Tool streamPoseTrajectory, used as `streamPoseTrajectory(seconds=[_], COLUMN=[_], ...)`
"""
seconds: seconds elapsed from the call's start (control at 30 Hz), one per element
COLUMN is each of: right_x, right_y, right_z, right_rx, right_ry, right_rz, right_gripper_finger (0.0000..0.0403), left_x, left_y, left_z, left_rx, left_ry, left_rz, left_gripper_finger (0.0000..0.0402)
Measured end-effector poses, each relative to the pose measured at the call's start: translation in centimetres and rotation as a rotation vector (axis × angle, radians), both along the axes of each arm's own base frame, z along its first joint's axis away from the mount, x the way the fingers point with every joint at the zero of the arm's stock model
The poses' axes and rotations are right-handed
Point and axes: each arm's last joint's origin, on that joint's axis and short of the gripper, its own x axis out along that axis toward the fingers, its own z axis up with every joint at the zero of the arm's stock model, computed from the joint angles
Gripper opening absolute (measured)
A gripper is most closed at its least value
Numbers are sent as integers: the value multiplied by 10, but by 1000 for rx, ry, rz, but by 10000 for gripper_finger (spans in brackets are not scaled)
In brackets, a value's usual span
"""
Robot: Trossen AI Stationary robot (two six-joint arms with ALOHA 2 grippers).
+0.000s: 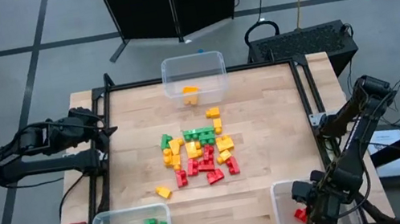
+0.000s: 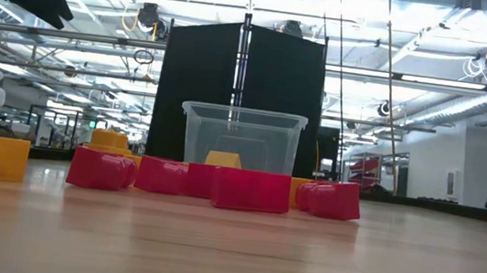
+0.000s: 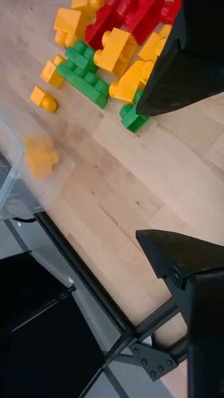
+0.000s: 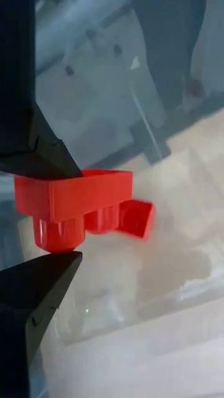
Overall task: Sort blocks
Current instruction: Put the red game piece into the bottom right transparent bin
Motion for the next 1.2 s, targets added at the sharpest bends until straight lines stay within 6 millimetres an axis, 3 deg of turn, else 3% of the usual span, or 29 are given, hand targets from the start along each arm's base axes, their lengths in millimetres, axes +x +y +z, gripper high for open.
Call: streamPoseTrajectory(seconds=[0.2, 1.2], right_x=[1, -6], right_y=[5, 5], right_z=[13, 10], right_rx=[37, 0], right_ry=[-12, 56], right_rz=[-26, -81], right_gripper_finger=[170, 177], left_x=[0, 0], left_y=[0, 0], left_z=[0, 0], left_rx=[0, 6], left_ry=[0, 5], left_rz=[0, -6], left_gripper_finger=[287, 287])
